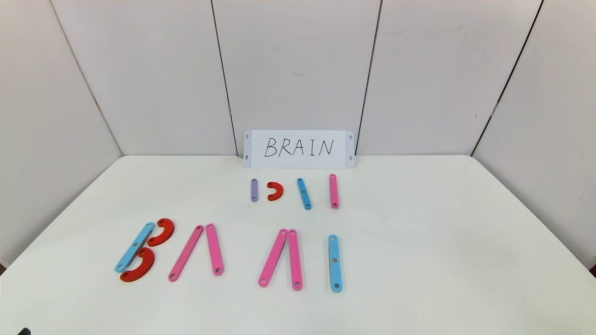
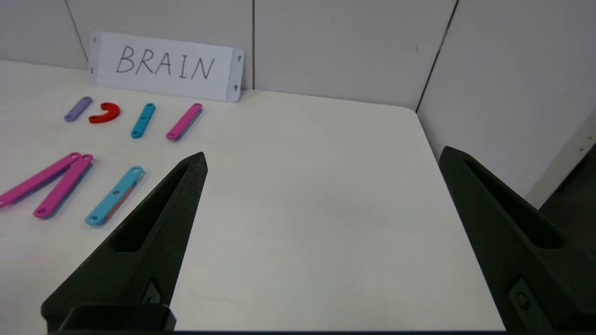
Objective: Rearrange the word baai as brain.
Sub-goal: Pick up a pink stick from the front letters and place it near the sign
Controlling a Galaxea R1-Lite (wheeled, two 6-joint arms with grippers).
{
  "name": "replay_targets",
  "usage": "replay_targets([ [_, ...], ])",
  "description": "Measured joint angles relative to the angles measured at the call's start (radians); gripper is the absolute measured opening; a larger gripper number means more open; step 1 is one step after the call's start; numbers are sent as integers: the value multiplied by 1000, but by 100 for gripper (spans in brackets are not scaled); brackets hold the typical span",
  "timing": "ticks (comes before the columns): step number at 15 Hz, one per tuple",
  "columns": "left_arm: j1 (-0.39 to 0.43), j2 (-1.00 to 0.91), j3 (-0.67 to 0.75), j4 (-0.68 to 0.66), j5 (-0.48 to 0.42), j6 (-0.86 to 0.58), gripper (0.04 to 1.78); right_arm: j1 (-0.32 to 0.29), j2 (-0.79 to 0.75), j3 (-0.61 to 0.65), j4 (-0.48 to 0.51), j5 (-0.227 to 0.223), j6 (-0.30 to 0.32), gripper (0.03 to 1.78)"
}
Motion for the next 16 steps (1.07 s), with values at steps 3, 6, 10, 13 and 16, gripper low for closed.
replay_targets([
  [3, -1, 208, -149, 5, -12, 2, 174, 0, 201, -132, 6, 45, 1, 174],
  [6, -2, 418, -291, 24, -50, 3, 174, 5, 400, -259, 7, 78, 13, 174],
  [10, -29, 686, -470, 121, -86, 10, 174, 61, 649, -392, 2, 112, 24, 174],
  [13, -94, 817, -525, 199, -89, 16, 174, 106, 807, -470, 4, 119, 61, 174],
  [16, -123, 891, -536, 273, -87, 39, 174, 148, 942, -511, -5, 121, 70, 174],
])
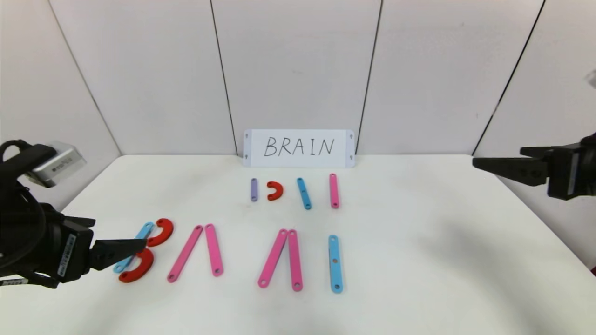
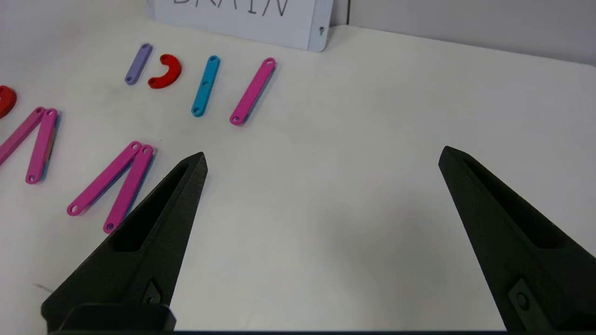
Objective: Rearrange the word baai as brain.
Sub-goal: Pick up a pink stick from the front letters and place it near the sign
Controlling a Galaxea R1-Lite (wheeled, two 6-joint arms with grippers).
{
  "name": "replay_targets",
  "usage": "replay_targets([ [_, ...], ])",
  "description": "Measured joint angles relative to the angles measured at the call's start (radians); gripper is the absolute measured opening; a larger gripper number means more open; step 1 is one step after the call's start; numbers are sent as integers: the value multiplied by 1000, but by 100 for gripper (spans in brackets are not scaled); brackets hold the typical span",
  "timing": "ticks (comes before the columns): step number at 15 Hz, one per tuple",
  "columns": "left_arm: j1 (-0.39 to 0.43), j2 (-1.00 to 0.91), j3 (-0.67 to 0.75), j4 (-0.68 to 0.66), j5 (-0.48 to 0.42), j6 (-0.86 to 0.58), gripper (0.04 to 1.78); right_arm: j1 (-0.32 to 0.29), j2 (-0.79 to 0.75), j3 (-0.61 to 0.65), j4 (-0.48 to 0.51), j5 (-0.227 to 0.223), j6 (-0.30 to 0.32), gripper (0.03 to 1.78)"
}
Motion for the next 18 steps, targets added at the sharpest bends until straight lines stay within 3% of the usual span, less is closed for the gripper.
replay_targets([
  [6, -45, 119, 2, 32, 8, 6, 174, 73, 186, -11, -65, -2, 0, 174],
  [9, -50, 192, 1, 25, 5, 4, 174, 82, 246, -5, -109, -2, 1, 174],
  [18, -55, 404, 7, -90, 37, -13, 174, 90, 299, 16, -118, -3, 0, 174],
])
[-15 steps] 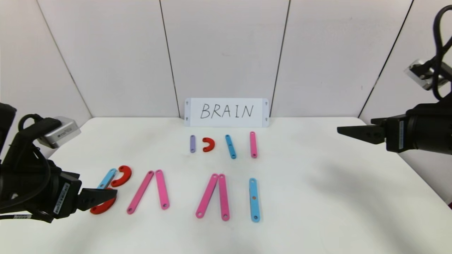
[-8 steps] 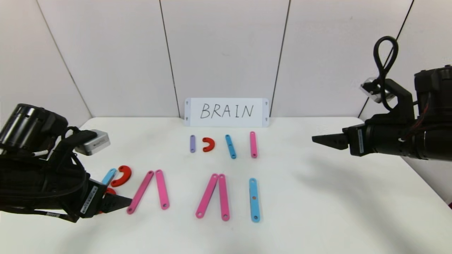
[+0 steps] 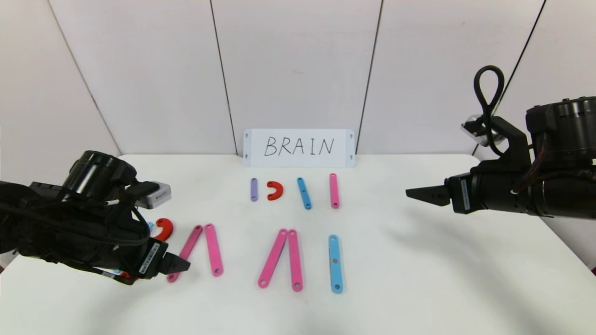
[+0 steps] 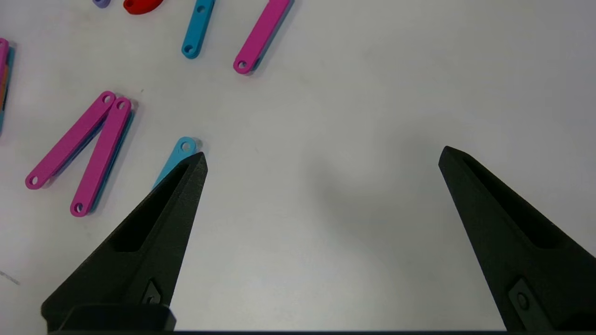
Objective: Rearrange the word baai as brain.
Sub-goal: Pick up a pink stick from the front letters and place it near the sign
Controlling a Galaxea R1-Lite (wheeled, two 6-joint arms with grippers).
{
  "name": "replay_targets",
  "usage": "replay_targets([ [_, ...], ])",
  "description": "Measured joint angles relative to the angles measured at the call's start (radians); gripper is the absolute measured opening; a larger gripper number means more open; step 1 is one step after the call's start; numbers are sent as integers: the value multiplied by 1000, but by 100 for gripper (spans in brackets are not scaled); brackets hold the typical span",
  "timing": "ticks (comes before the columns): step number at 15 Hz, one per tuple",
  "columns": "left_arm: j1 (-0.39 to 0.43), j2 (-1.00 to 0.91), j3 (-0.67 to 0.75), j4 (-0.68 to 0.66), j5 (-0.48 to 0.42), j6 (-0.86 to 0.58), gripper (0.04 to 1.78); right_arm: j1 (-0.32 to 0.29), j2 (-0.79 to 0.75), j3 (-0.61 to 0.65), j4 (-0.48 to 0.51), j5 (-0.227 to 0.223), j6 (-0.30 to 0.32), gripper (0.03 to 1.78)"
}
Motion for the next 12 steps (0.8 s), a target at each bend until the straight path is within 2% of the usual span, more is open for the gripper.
replay_targets([
  [7, -1, 103, -2, -73, 6, -40, 174, 6, 9, 5, 0, -2, -3, 174],
  [12, -2, 136, -4, -78, 5, -41, 174, 6, 15, 5, 0, -1, -2, 174],
])
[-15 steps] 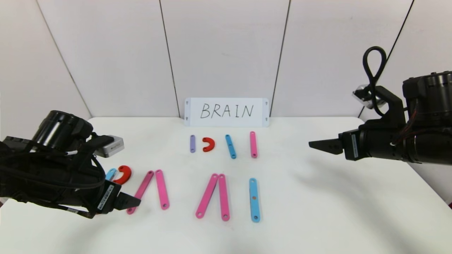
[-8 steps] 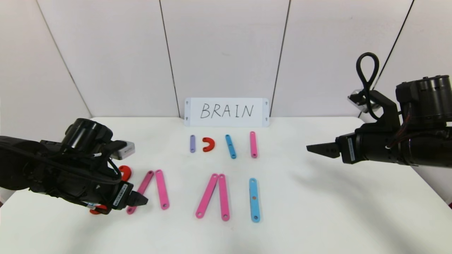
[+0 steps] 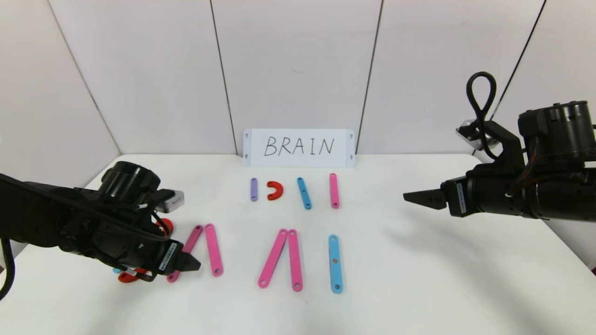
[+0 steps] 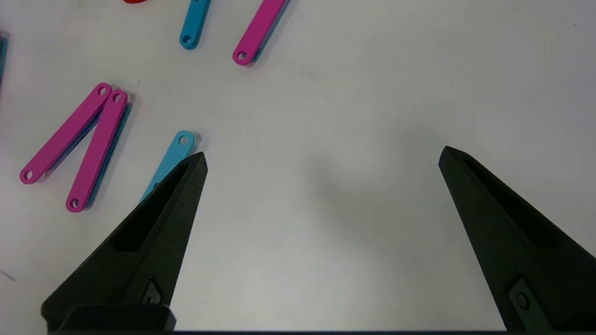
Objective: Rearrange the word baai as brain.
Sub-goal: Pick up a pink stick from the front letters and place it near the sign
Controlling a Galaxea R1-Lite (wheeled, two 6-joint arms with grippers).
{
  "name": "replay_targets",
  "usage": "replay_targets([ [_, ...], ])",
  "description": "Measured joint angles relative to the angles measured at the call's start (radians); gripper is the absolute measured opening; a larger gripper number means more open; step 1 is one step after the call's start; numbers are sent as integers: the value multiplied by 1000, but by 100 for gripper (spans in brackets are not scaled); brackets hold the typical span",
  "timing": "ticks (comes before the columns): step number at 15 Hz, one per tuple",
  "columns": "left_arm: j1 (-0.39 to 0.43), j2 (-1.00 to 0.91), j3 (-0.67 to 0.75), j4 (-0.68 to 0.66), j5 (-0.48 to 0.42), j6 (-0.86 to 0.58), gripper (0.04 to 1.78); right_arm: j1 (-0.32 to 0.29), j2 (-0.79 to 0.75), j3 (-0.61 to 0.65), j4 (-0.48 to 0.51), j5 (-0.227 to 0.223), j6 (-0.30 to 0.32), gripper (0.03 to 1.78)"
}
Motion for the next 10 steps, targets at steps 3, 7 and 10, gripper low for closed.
replay_targets([
  [3, 0, 7, -1, 0, 1, 0, 174, 1, 3, 0, 0, 0, 0, 174],
  [7, 0, 20, -3, -1, 2, 0, 174, 1, 8, 0, 0, 0, -1, 174],
  [10, 0, 30, -1, -23, 4, -5, 174, 2, 11, 0, 1, 0, -1, 174],
])
